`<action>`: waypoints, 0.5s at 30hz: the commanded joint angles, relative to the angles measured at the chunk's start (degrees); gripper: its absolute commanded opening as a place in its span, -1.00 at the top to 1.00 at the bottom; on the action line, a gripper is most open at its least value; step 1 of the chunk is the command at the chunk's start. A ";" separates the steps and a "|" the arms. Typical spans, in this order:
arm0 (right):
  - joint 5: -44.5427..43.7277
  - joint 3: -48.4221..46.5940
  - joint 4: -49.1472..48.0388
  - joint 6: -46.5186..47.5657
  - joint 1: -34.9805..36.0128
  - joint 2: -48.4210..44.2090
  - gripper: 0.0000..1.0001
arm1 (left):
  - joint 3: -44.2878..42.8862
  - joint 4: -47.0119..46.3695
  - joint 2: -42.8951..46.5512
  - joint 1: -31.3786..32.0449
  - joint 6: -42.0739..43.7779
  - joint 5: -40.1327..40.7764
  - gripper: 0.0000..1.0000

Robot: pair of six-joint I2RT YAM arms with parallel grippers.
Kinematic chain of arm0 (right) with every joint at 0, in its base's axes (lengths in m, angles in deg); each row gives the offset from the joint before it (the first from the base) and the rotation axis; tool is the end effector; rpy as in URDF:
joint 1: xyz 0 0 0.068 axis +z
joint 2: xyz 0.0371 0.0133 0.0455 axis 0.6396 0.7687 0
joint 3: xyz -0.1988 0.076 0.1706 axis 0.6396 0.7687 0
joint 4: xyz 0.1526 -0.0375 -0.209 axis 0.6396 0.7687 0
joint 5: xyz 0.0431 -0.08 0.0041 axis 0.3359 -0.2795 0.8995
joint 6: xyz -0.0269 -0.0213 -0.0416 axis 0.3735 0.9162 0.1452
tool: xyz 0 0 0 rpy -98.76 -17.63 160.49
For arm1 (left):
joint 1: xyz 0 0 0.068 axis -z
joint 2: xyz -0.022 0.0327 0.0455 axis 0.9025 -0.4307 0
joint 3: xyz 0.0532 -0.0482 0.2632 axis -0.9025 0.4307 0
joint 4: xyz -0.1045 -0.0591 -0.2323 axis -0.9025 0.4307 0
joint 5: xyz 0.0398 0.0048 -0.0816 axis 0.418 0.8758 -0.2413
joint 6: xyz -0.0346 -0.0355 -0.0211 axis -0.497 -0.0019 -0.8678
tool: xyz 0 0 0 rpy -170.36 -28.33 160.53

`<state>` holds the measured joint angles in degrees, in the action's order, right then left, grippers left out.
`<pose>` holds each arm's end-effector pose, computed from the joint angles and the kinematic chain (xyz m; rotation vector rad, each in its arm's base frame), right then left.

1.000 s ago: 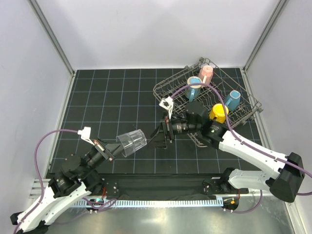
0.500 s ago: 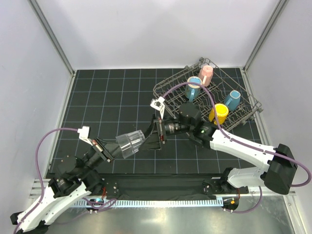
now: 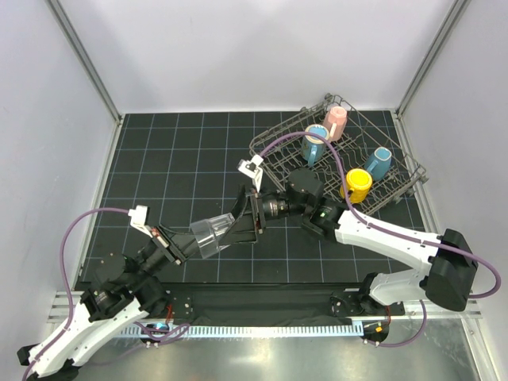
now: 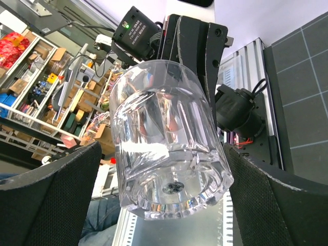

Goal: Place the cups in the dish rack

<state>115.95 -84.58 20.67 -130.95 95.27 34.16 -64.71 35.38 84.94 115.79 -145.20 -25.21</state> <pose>0.1484 0.2609 0.3502 -0.8990 1.6935 1.9216 0.0421 -0.0509 0.2866 -0.2446 1.6021 -1.6570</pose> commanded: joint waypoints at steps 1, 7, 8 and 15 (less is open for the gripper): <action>0.25 -2.41 -4.57 -1.47 0.65 0.88 -0.96 | -0.11 -4.89 3.06 0.19 0.03 -1.04 0.99; 0.25 -1.97 -5.98 -2.35 0.83 1.15 -0.86 | 0.06 -4.89 3.06 0.19 -0.32 -2.62 0.99; 0.16 -1.89 -5.98 -2.35 0.83 1.15 -0.82 | 0.06 -4.80 3.06 0.19 -0.23 -2.53 0.99; 0.34 -1.89 -7.03 -3.49 0.75 1.94 -0.28 | 0.68 -4.80 3.15 0.19 -1.20 -2.36 0.99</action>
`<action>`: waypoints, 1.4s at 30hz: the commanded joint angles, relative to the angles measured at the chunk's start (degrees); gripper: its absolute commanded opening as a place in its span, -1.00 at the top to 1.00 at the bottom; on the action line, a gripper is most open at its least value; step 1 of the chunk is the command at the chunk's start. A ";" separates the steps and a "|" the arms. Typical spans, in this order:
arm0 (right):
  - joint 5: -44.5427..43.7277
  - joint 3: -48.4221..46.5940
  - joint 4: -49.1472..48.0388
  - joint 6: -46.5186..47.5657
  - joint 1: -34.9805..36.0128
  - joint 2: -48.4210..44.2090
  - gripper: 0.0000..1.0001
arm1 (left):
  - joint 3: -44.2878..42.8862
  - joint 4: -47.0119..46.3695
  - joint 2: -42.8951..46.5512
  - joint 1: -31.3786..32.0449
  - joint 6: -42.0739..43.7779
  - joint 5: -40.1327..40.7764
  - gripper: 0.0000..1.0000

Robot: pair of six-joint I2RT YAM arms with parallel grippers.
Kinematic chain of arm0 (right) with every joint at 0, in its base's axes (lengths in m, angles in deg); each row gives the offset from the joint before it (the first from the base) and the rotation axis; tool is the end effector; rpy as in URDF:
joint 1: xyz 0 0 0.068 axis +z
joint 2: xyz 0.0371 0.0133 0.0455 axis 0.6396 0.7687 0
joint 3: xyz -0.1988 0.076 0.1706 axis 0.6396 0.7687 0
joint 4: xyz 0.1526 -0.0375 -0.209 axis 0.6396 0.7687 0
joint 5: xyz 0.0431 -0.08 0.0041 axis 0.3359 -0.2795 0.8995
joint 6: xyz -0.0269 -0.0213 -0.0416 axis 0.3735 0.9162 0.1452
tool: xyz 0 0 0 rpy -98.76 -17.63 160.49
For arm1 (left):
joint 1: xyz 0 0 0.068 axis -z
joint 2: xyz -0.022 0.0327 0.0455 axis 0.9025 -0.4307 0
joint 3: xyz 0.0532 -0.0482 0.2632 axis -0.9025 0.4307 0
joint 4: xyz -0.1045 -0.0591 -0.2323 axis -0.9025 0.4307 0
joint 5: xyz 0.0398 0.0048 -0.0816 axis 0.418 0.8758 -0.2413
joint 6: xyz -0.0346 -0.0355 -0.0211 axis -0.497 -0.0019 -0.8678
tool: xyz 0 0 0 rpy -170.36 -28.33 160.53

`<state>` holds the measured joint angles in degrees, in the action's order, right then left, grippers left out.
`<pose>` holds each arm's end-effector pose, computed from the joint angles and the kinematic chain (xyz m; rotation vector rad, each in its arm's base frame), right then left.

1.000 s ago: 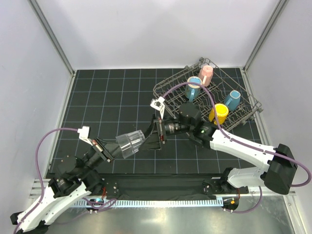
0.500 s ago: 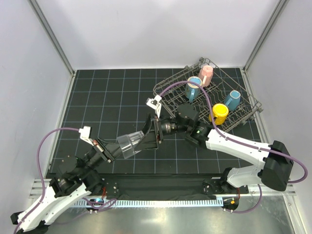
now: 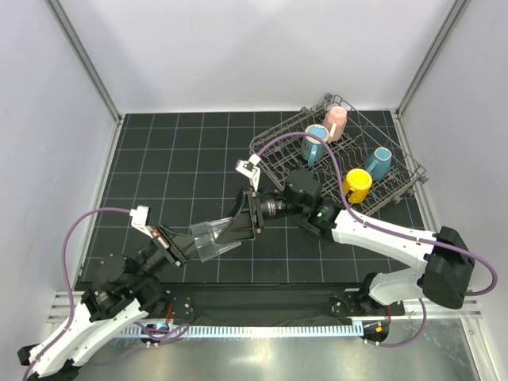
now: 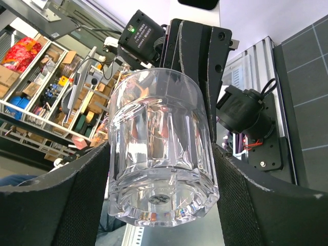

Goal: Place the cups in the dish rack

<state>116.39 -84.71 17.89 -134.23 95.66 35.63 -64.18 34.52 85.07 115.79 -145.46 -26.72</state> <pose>0.1496 0.2666 0.3485 -0.8794 1.7043 1.9708 0.0420 -0.0522 0.2855 -0.2226 1.6030 -1.6816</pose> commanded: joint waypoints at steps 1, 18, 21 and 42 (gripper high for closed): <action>-0.01 -1.75 -4.43 -0.22 0.44 0.65 -0.20 | 0.41 -3.77 2.93 0.19 -1.37 -0.76 0.99; -6.07 -1.75 8.38 7.69 -0.79 -4.09 0.92 | -2.92 10.27 2.93 0.19 0.56 6.09 -0.72; -7.91 -2.37 12.17 9.89 -1.84 -5.58 0.92 | -3.10 12.74 2.93 0.19 -0.23 7.41 -0.78; -49.57 -14.32 67.98 22.29 -29.44 -1.81 0.92 | -5.91 28.31 2.93 0.19 -4.80 14.27 -0.80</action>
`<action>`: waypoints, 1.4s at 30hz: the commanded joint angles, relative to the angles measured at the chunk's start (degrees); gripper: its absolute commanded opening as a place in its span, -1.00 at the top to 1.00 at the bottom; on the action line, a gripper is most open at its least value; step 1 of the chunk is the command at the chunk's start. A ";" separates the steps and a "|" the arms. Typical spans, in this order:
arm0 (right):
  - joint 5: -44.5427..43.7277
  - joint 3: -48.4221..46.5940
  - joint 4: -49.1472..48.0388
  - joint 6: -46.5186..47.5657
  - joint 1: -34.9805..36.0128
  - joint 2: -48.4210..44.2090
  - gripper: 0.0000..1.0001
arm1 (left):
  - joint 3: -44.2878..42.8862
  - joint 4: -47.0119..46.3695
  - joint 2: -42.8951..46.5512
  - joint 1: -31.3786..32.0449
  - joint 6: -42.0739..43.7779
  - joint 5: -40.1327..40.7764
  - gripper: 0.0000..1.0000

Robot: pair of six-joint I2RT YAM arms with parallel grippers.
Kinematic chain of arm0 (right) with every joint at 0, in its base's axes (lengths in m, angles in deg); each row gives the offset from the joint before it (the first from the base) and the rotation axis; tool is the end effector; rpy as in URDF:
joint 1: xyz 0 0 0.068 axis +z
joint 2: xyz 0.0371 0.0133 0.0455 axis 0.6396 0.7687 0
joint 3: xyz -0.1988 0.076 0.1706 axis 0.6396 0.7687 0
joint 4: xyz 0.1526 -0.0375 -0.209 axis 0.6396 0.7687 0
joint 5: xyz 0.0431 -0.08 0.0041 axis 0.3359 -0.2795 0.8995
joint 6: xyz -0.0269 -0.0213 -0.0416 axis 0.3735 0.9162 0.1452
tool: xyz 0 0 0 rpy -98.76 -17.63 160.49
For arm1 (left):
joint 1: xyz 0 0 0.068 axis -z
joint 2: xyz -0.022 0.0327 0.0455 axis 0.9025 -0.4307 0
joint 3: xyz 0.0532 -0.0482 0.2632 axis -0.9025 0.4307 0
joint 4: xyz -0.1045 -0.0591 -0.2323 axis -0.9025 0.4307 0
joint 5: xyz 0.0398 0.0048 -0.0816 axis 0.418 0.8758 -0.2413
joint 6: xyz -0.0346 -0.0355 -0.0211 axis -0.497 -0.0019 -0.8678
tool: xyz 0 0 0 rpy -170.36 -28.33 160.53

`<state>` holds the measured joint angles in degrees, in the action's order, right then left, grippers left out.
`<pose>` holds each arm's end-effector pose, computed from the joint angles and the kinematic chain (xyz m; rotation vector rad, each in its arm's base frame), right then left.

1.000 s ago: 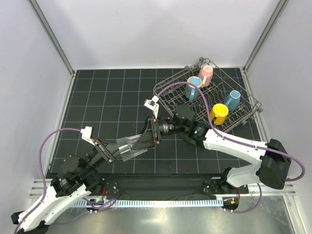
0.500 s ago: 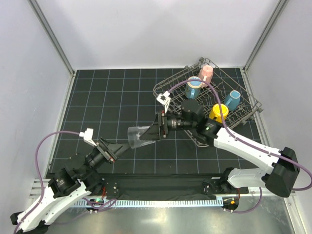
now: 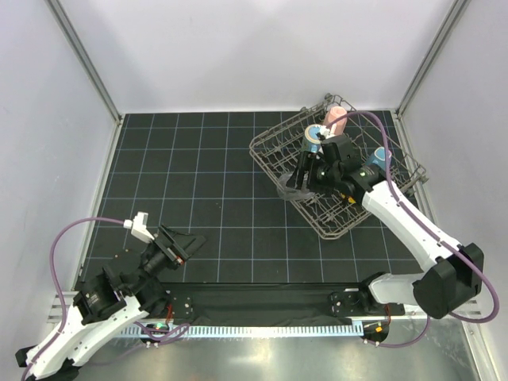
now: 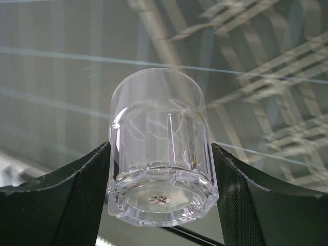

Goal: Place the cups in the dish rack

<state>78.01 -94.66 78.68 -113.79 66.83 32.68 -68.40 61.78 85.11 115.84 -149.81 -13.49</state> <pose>0.2418 0.1288 0.3184 0.0054 2.3995 0.6437 0.0401 -0.0369 0.2565 -0.5284 1.9155 -1.2934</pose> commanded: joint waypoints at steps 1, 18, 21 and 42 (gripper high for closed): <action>-12.94 -4.90 7.73 1.67 -0.79 1.41 0.92 | -1.69 1.05 2.80 0.15 -0.54 1.05 -0.80; -30.45 -18.16 28.09 -8.52 -6.41 15.54 0.92 | -1.25 1.58 2.80 0.15 -1.60 0.70 -0.79; -30.10 -22.30 32.15 -8.35 -7.21 21.78 0.92 | -1.25 1.58 2.89 0.15 -1.86 0.52 -0.79; -23.77 -16.42 22.15 -4.66 -8.44 26.90 0.92 | -0.64 2.46 2.80 0.15 -3.27 1.14 -0.78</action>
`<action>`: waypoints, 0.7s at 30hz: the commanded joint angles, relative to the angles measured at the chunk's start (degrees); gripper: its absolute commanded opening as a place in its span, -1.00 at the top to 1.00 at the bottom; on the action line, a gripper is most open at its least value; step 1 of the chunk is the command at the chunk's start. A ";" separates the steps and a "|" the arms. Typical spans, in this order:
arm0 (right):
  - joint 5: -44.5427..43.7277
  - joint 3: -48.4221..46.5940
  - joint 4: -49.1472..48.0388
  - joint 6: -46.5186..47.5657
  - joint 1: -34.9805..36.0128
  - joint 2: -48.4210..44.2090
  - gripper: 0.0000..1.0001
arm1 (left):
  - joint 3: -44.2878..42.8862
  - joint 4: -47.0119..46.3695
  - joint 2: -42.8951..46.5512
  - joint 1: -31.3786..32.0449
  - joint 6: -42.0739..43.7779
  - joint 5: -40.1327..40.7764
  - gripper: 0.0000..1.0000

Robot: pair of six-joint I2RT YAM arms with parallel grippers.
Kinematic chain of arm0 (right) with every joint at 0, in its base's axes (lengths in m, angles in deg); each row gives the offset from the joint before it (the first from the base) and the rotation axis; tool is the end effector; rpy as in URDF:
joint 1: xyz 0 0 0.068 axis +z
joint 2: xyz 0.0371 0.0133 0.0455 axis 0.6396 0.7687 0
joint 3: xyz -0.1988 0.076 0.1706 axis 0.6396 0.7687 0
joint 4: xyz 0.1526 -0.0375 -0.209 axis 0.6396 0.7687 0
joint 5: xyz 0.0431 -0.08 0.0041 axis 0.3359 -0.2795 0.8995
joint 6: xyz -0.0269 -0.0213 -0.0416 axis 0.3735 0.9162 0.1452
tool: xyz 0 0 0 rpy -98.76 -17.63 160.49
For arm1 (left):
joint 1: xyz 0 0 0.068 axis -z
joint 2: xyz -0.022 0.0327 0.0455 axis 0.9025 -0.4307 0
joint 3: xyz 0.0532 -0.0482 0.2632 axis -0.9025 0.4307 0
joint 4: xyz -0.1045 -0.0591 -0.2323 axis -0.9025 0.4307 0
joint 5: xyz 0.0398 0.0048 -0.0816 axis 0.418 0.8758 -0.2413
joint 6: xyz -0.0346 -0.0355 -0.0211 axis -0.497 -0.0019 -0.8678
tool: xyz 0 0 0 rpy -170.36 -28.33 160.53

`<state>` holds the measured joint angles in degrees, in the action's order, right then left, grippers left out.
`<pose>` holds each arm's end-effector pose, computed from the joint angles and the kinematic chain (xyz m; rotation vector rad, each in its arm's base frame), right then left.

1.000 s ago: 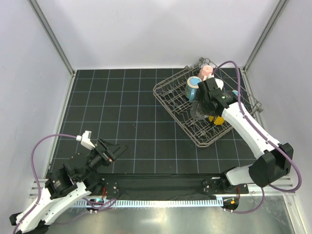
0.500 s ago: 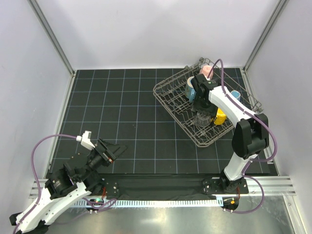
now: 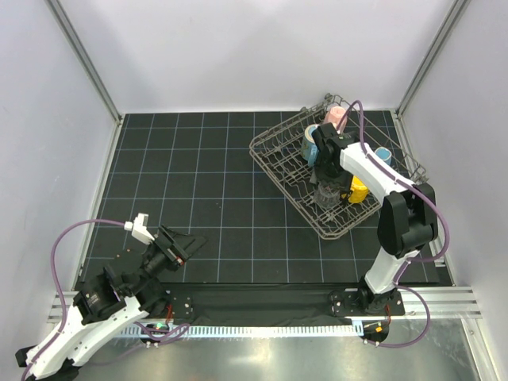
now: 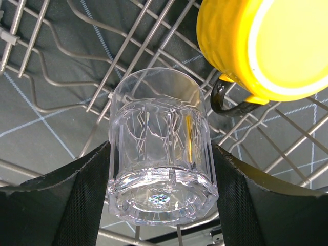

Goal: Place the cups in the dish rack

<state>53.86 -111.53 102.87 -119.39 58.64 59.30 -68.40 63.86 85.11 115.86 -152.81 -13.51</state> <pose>0.3257 0.1006 0.2523 0.4680 2.7534 -0.2120 0.0395 -0.0362 0.2527 -0.5847 1.9475 -1.2963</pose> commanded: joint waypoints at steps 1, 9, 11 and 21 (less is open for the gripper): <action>0.73 0.54 -2.31 0.94 -0.33 0.36 0.91 | -0.64 0.38 2.89 0.13 -0.45 1.16 -0.78; 1.00 2.92 -5.56 2.17 -0.33 0.45 0.71 | 0.15 0.03 2.80 0.13 -0.89 1.07 -0.78; 1.35 2.83 -5.83 2.43 -0.24 0.97 0.68 | 0.24 0.03 2.80 0.13 -0.98 0.89 -0.78; 2.31 5.02 -7.49 3.48 -0.24 0.54 0.54 | 0.85 -0.14 2.80 0.13 -1.24 0.37 -0.78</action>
<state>55.63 -107.29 97.56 -117.20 58.51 61.24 -67.87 63.97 85.11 115.86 -153.68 -13.54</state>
